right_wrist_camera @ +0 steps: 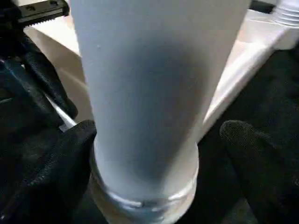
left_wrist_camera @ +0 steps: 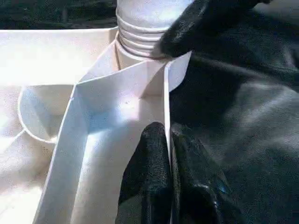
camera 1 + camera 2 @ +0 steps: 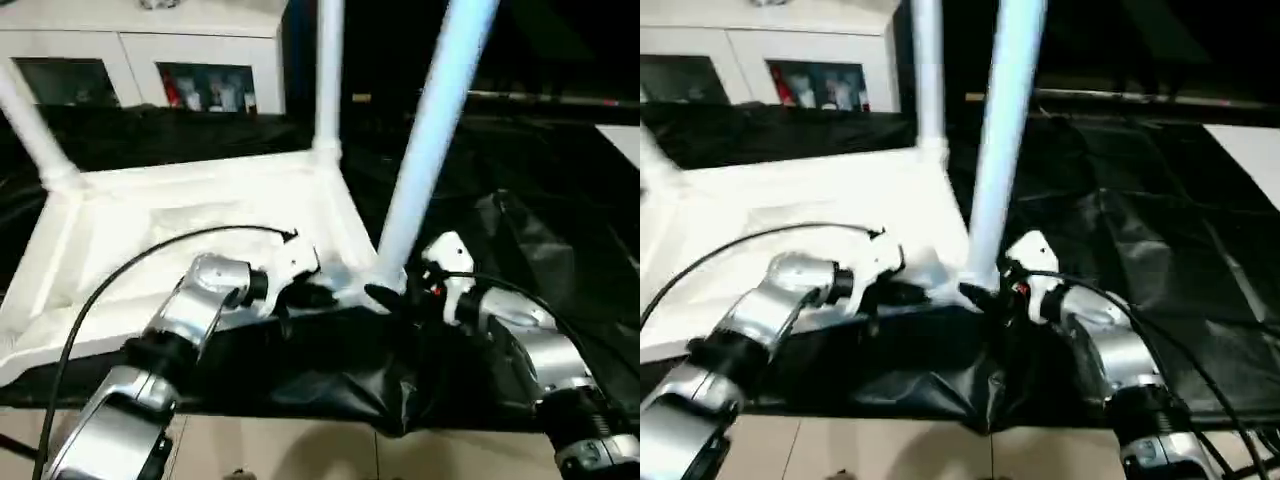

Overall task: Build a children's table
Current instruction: Rotate leg to tighten

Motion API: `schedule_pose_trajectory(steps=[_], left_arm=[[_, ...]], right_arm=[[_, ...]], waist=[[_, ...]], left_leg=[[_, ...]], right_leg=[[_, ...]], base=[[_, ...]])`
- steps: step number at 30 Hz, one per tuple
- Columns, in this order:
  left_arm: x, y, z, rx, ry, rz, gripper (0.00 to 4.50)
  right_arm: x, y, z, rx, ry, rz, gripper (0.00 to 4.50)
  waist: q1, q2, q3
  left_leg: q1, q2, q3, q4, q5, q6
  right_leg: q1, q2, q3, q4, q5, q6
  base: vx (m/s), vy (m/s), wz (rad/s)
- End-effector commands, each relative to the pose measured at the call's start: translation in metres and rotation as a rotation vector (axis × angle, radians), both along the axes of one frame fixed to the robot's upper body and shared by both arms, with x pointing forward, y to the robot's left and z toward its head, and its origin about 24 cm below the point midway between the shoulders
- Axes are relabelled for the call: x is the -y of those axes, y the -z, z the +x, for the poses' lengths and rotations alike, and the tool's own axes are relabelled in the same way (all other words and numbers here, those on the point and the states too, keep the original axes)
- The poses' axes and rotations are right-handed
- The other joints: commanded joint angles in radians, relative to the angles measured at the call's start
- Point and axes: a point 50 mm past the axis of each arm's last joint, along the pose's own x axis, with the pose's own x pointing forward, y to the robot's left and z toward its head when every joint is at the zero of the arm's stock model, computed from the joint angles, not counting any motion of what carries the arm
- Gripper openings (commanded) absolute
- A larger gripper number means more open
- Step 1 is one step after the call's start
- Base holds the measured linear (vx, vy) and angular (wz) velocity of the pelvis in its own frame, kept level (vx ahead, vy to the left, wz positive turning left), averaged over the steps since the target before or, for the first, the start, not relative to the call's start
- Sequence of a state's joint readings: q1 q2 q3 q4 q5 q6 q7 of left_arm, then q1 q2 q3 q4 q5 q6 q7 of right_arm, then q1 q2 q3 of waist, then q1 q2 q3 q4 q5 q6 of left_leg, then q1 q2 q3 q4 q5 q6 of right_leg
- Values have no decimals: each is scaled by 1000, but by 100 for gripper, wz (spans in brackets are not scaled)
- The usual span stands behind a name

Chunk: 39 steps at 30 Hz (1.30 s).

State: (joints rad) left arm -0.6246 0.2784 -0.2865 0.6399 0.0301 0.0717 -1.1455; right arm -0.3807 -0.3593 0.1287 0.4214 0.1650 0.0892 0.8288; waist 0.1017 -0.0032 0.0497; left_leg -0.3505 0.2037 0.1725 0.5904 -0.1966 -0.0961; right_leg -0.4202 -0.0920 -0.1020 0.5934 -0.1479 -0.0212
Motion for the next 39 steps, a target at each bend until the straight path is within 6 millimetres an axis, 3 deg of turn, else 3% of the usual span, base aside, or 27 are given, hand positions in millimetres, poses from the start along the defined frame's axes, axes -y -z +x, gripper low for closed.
schedule_pose_trajectory(steps=[1, 5, 6, 9, 20, 30, 37, 39], left_arm=[[12, -18, -1, 51, 70, -108, 0], [7, -16, -1, 45, 59, -94, 0], [7, -16, -1, 46, 55, -91, 0], [7, -17, 0, 46, 48, -90, 0], [5, -16, -1, 38, 47, -86, 0], [1, -14, 2, 44, -3, -63, 0], [11, -7, 22, 63, -241, -33, 0], [18, -8, 29, 81, -325, -37, 0]], right_arm=[[2, -7, 1, 15, -8, -5, 444], [-1, -6, 0, -10, -42, 12, 444], [-2, -5, -1, -13, -48, 9, 418], [-2, -4, -2, -21, -57, 9, 418], [-5, -1, -1, -28, -52, 21, 299], [-4, 3, 0, -30, -19, 29, 276], [-10, 16, 21, -41, 427, 93, 275], [-15, 20, 27, -54, 563, 102, 275]], waist=[[-5, -16, -59], [-5, -19, -61], [-6, -23, -60], [-5, -22, -60], [-5, -23, -60], [-7, -26, -60], [-23, -27, -57], [-21, -30, -59]], left_leg=[[-3, 21, 0, -73, -216, 74], [-7, 20, -1, -72, -203, 71], [-8, 20, 0, -72, -200, 73], [-7, 20, 0, -72, -197, 72], [-8, 20, 0, -71, -191, 71], [-8, 21, 0, -71, -186, 71], [-3, 17, -4, -75, -207, 27], [-4, 17, -2, -73, -195, 34]], right_leg=[[55, -55, 48, -92, -464, -108], [58, -57, 47, -92, -469, -94], [57, -56, 47, -92, -466, -94], [57, -57, 47, -90, -463, -97], [58, -58, 47, -90, -459, -98], [58, -58, 48, -88, -455, -101], [51, -58, 44, -96, -516, -80], [53, -58, 46, -95, -490, -80]], base=[[0, 0, 0], [0, 0, 0], [0, 0, 0], [0, 0, 0], [0, 0, 0], [0, 0, 0], [0, 0, 0], [0, 0, 0]])
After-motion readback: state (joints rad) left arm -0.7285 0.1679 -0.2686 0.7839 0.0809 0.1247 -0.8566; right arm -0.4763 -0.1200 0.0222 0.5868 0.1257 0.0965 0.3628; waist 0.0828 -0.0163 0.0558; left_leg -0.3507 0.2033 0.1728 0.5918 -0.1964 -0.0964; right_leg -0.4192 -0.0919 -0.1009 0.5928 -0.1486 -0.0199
